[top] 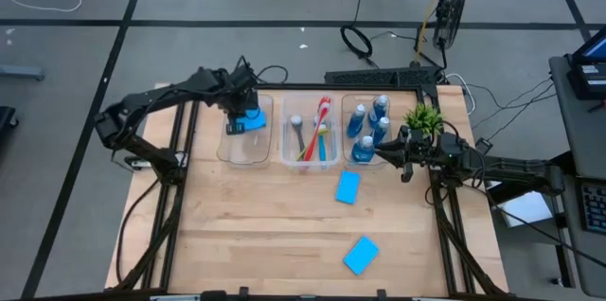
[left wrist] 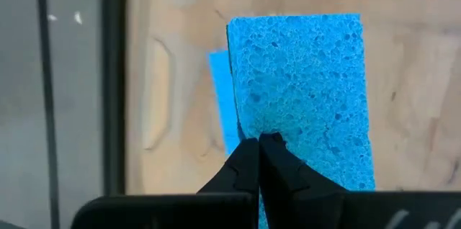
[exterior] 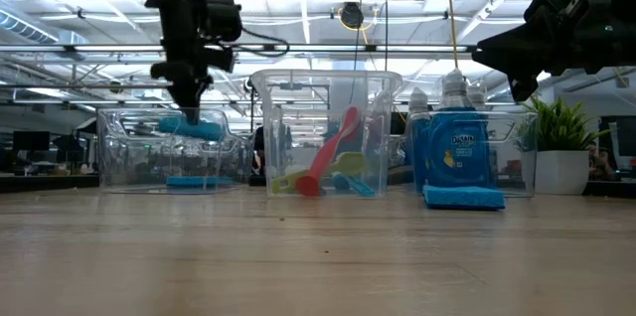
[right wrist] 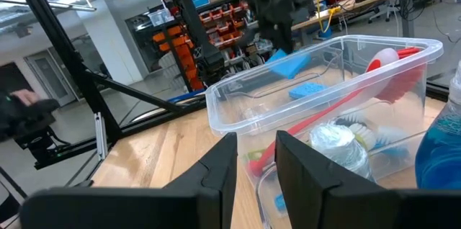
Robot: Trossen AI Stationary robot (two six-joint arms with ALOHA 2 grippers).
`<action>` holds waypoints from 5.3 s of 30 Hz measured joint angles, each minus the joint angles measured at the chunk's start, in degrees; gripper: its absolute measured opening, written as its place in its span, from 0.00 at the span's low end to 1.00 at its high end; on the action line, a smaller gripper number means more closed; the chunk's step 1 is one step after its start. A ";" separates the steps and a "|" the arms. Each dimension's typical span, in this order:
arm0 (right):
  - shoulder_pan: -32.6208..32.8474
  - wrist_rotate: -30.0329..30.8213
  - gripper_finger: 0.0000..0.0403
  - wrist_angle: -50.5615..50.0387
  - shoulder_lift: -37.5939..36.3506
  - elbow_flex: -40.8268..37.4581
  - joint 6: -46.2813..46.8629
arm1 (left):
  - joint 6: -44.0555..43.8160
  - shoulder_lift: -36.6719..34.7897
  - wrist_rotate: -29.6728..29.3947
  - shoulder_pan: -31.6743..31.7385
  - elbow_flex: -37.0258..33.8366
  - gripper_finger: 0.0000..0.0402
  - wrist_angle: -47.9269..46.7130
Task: Pick & Place Kitchen Sink Supplies
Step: Put the blue sponge into the left transparent bin
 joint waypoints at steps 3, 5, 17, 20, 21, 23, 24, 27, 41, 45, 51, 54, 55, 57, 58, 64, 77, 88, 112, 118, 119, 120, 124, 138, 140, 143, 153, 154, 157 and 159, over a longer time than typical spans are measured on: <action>0.02 0.02 0.21 0.00 0.00 0.00 0.00 | -0.23 0.02 1.24 0.00 -3.22 0.00 0.61; 0.00 0.16 0.21 -0.02 0.00 0.00 0.00 | -0.47 -0.01 3.63 -0.04 -5.38 0.00 3.09; 0.00 2.00 0.21 -0.01 0.00 0.00 0.25 | -1.27 0.01 8.73 -1.22 -13.87 0.00 12.61; 0.00 3.10 0.21 -0.01 0.00 0.00 0.25 | -1.30 0.01 8.71 -1.20 -14.88 0.00 13.15; 0.00 3.08 0.21 -0.01 0.00 0.00 0.24 | -1.32 0.01 8.79 -1.20 -15.06 0.00 13.17; 0.00 3.04 0.21 0.00 0.00 0.00 0.18 | -1.33 0.01 9.25 -1.20 -15.57 0.00 13.44; 0.00 3.04 0.21 0.00 0.00 0.00 0.20 | -1.33 0.01 9.45 -1.20 -15.99 0.00 13.87; 0.00 3.04 0.21 0.00 0.00 0.00 0.22 | -1.47 0.01 11.19 -1.20 -17.34 0.00 16.49; 0.01 2.97 0.21 -0.01 0.00 0.00 0.02 | -3.16 1.28 11.69 -0.88 -18.05 0.02 18.29; 0.02 2.78 0.21 0.00 0.00 0.00 0.02 | -4.78 2.59 11.71 -1.53 -18.05 0.07 18.72; 0.00 2.73 0.21 0.03 -0.01 0.00 -0.02 | -5.28 2.00 11.73 -2.66 -18.05 0.18 18.60; 0.00 2.71 0.21 0.04 0.00 0.00 -0.02 | -6.37 1.74 11.67 -2.69 -18.05 0.26 18.91; 0.00 2.70 0.21 0.03 0.00 0.00 -0.02 | -6.89 1.80 11.67 -2.69 -18.05 0.29 18.77; 0.02 2.60 0.21 0.05 0.00 0.00 -0.02 | -7.40 1.78 11.67 -2.69 -18.05 0.35 18.57; 0.01 2.55 0.21 0.05 0.00 0.00 -0.02 | -7.71 1.78 11.65 -2.69 -18.05 0.39 18.57; 0.02 2.44 0.21 0.07 -0.02 0.00 -0.04 | -8.10 1.78 8.43 -2.80 -17.22 0.57 17.37; 0.02 -2.03 0.21 8.49 0.00 0.02 -1.62 | -8.18 1.78 -0.32 -5.23 -11.05 0.77 9.65; 1.63 -6.51 0.21 14.26 -0.02 0.04 -1.49 | -17.61 1.78 -3.42 -10.11 2.37 0.82 -9.73; 12.57 -1.75 0.21 5.27 4.04 9.08 -7.93 | -48.41 -5.08 2.25 -31.80 16.50 0.81 -16.04; 14.48 -1.73 0.21 -2.50 9.90 16.09 -7.98 | -50.18 -11.93 -3.52 -38.42 16.50 0.81 -5.60; 14.87 -1.73 0.21 -3.01 10.94 16.84 -7.98 | -50.18 -12.96 -4.79 -39.37 16.50 0.81 -4.26; 15.35 -1.72 0.21 -3.20 12.08 17.65 -7.98 | -50.18 -13.99 -6.00 -40.30 16.52 0.80 -3.37; 17.30 -1.30 0.21 -4.42 16.57 20.73 -7.98 | -50.14 -16.85 -11.03 -43.90 16.52 0.78 -1.67; 27.33 10.69 0.21 -12.52 30.24 31.89 -7.40 | -49.80 -28.38 -19.48 -51.63 6.11 0.78 5.01; 28.86 12.47 0.21 -12.53 32.03 33.07 -7.11 | -50.02 -31.42 -19.46 -51.74 2.26 0.78 6.60; 30.97 16.29 0.21 -12.51 34.77 34.95 -4.66 | -50.38 -35.97 -19.06 -51.82 -3.26 0.78 9.03; 35.24 25.57 0.21 -16.75 43.45 40.17 2.92 | -50.09 -49.60 -15.73 -51.80 -15.52 0.75 12.02; 35.36 25.54 0.21 -17.26 44.37 40.77 3.88 | -50.10 -50.88 -15.63 -51.80 -16.31 0.75 12.08; 35.34 25.42 0.21 -20.55 47.04 42.72 8.53 | -50.22 -54.51 -15.37 -51.80 -18.60 0.77 12.01; 35.32 25.15 0.21 -23.67 48.88 44.28 12.16 | -50.41 -56.59 -15.37 -51.80 -19.87 0.77 12.07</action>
